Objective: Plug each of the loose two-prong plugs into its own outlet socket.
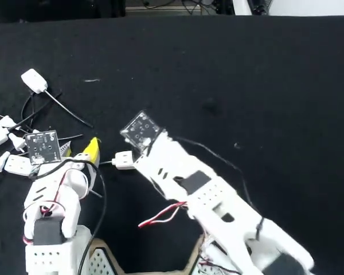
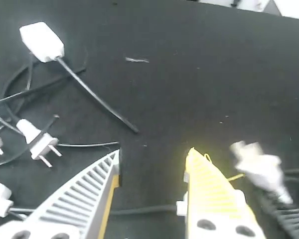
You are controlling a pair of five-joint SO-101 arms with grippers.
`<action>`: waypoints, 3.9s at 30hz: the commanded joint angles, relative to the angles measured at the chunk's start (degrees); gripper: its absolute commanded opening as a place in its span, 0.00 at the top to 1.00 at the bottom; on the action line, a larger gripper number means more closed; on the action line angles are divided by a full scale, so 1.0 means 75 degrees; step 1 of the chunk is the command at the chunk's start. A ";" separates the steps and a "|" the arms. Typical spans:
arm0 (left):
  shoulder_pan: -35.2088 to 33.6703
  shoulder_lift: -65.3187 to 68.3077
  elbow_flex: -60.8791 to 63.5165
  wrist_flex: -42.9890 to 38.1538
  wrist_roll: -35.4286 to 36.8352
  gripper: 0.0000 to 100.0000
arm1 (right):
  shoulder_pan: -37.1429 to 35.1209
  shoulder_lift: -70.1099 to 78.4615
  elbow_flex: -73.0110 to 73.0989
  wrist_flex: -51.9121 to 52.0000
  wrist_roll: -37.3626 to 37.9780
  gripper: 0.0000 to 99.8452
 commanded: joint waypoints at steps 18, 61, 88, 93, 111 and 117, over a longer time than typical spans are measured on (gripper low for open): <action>0.1014 -0.0023 0.0100 -0.0469 0.0469 0.78 | -0.1008 -0.0029 0.0018 -0.0680 -0.0762 0.99; 0.1307 -0.0012 0.0803 -0.0879 0.0000 0.78 | -0.0985 -0.2491 0.1037 -0.0316 -0.1395 0.99; 0.1635 0.0035 0.0838 -0.0867 -0.0023 0.78 | -0.0610 -0.2491 0.1037 -0.0316 -0.1453 0.99; 0.1623 -0.0012 0.0897 -0.0879 -0.0316 0.78 | -0.0598 -0.2491 0.1026 -0.0316 -0.1453 0.99; 0.1424 -0.0023 0.0744 -0.0867 -0.0328 0.78 | -0.0563 -0.2491 0.1037 -0.0246 -0.1407 0.99; 0.0311 -0.0023 0.0557 -0.0867 -0.0305 0.78 | -0.0434 -0.2444 0.0393 0.1043 -0.1407 0.99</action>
